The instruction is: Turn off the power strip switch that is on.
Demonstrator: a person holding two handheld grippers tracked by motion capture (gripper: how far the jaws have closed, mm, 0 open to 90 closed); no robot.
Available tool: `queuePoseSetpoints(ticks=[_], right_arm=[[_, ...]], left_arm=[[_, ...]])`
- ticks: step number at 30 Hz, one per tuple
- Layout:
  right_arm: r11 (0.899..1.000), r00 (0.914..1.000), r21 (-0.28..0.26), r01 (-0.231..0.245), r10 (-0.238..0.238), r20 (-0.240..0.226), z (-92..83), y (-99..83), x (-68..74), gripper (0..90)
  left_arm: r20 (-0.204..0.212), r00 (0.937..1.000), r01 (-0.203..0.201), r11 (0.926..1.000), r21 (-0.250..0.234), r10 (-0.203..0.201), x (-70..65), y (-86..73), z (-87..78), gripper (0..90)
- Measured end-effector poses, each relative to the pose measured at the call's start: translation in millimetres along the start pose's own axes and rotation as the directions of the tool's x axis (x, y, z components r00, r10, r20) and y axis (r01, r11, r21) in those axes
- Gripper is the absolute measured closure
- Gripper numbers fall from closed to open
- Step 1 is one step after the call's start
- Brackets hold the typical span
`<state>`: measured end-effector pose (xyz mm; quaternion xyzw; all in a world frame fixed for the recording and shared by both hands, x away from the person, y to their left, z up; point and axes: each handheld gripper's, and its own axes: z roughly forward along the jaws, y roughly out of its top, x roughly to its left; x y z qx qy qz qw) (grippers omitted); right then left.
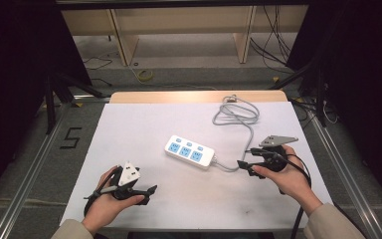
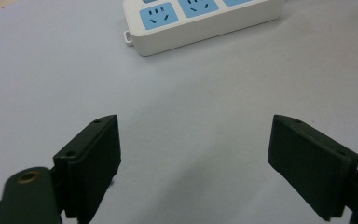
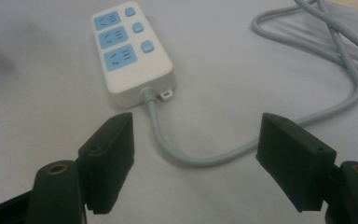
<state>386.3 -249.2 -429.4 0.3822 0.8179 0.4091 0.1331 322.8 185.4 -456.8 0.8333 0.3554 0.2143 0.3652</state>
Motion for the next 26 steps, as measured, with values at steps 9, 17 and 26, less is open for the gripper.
queuePoseSetpoints(ticks=[9, 17, 26], right_arm=[[0.999, 0.9999, -0.035, -0.005, 0.005, 0.014, -13.8, -24.1, 3.0, 26.4], [0.999, 0.9998, -0.054, -0.006, 0.006, 0.018, -23.5, -39.9, 8.1, 26.4], [0.998, 0.9996, -0.061, -0.005, 0.007, 0.028, -26.6, -42.3, 7.5, 26.3]], left_arm=[[-0.002, 1.0000, 0.004, 1.0000, -0.005, -0.004, 0.1, -0.4, -0.6, 16.6], [0.000, 1.0000, 0.002, 1.0000, -0.006, -0.002, -0.1, -0.4, -1.4, 16.6], [0.004, 1.0000, 0.006, 0.9999, -0.009, -0.006, 0.3, 0.2, -0.3, 16.6]])
